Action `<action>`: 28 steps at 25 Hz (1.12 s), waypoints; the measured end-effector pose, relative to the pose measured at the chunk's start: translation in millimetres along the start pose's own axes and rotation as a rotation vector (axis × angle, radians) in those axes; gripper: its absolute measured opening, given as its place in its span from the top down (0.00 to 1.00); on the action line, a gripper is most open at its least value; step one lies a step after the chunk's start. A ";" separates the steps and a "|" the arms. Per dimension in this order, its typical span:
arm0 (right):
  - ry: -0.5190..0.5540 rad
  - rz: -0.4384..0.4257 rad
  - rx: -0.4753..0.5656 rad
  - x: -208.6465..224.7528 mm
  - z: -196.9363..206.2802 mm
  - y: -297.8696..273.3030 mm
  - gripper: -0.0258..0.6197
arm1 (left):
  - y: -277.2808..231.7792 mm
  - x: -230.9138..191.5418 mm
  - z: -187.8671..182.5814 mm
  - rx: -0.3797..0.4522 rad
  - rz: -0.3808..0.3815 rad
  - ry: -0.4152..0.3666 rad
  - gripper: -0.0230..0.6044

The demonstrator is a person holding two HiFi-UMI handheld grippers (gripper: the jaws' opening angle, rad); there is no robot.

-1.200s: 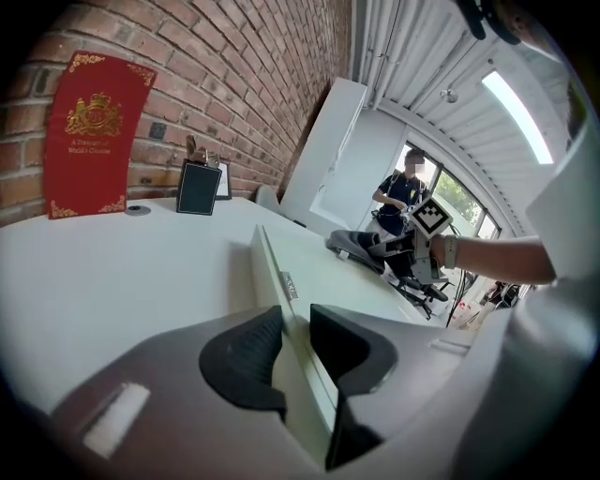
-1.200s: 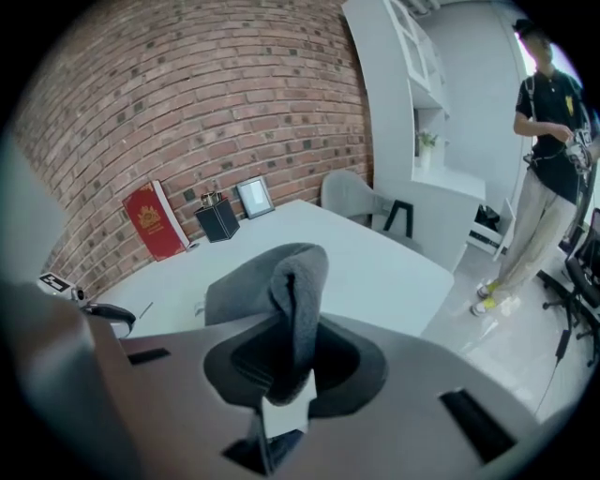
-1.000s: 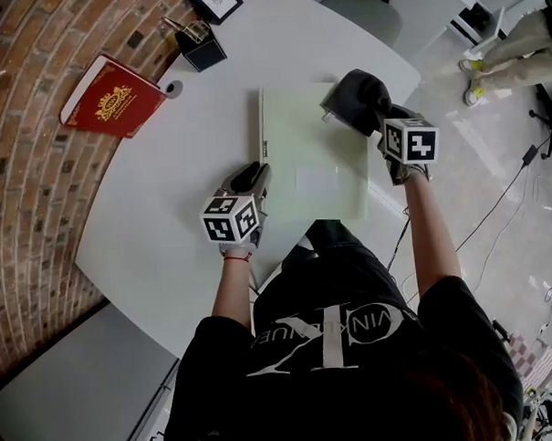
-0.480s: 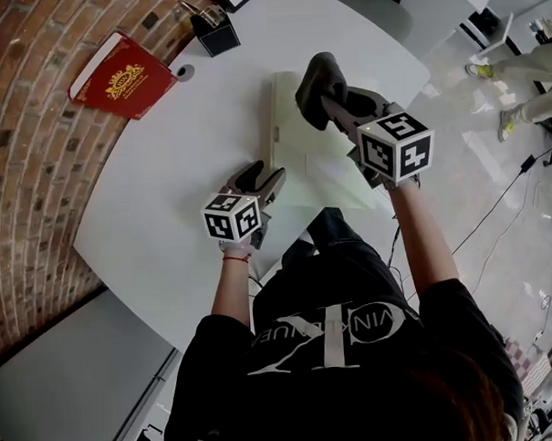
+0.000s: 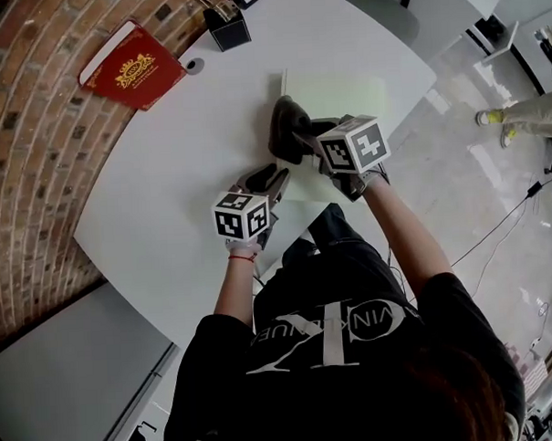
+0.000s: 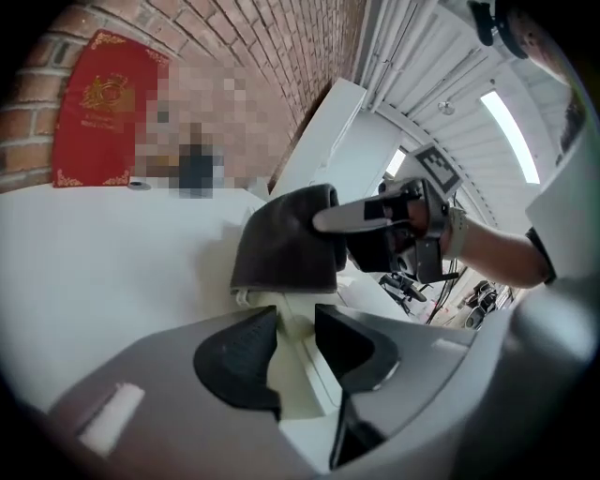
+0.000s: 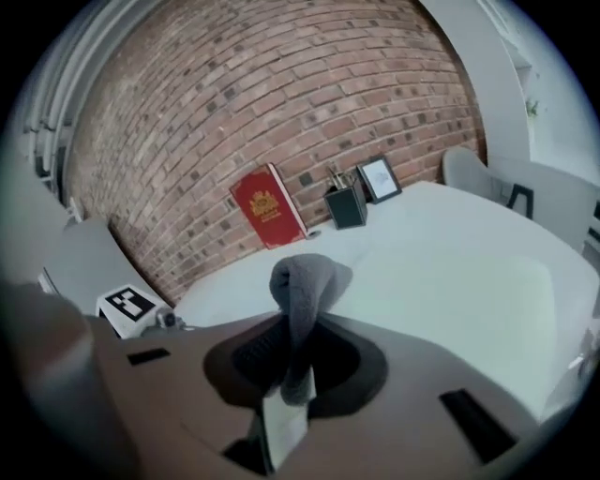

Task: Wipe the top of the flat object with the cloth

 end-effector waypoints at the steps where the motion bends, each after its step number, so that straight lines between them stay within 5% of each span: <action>1: 0.008 0.038 -0.020 5.0 4.9 1.2 0.88 | -0.1 0.1 0.1 -0.001 0.001 -0.001 0.74; 8: 0.054 0.202 -0.102 34.5 30.3 23.7 0.88 | -0.1 -2.7 0.5 -0.004 0.006 0.002 0.74; 28: -0.117 0.402 -0.058 89.3 104.6 109.5 0.88 | -0.7 -1.3 0.3 -0.010 0.003 -0.011 0.74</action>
Point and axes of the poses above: the fingertips, and each gripper's own axes: y backward along the fingers, x to its right, z out of its underside, the point moved 8 cm from there along y, backward along the fingers, and after that the axes turned 8 degrees about -x, right-handed, at the moved point
